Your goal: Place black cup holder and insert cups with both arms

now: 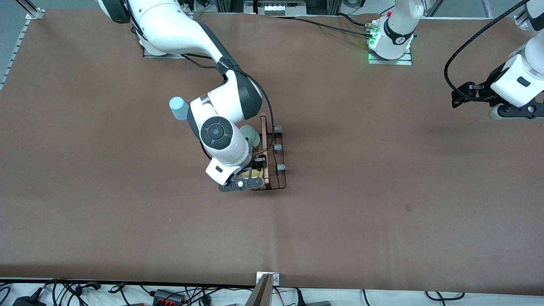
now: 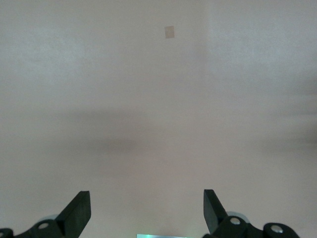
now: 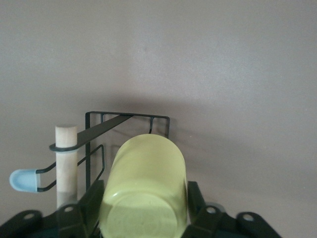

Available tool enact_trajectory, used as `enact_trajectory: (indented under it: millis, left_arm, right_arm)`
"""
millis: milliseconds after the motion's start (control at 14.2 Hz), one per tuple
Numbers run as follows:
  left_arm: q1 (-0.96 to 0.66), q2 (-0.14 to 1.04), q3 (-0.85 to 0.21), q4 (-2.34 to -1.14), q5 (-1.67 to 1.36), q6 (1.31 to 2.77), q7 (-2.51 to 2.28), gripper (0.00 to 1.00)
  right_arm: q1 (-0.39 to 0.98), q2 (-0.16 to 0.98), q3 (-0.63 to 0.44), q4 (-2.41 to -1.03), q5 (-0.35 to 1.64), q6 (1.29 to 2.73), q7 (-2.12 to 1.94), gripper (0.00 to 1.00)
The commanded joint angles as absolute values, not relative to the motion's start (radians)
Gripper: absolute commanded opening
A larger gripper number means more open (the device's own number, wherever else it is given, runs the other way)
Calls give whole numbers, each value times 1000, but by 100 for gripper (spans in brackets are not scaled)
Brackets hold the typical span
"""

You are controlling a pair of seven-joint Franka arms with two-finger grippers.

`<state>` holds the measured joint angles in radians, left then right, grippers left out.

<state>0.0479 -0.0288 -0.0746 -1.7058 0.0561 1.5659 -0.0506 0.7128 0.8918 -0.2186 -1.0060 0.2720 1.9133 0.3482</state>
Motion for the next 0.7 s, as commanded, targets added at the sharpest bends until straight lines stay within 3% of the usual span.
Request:
enact_trajectory:
  millis: [0, 141, 633]
  left_arm:
    - [48, -29, -63, -1709, 37, 1572, -18, 100]
    - [48, -29, -61, -1709, 37, 1572, -18, 100]
    - [48, -28, -61, -1709, 37, 1572, -18, 100]
  right_arm:
    - [712, 868, -218, -1002, 281, 1895, 359, 100]
    - [698, 839, -245, -1000, 276, 1817, 356, 100]
    - [684, 697, -527, -1000, 273, 1609, 258, 100]
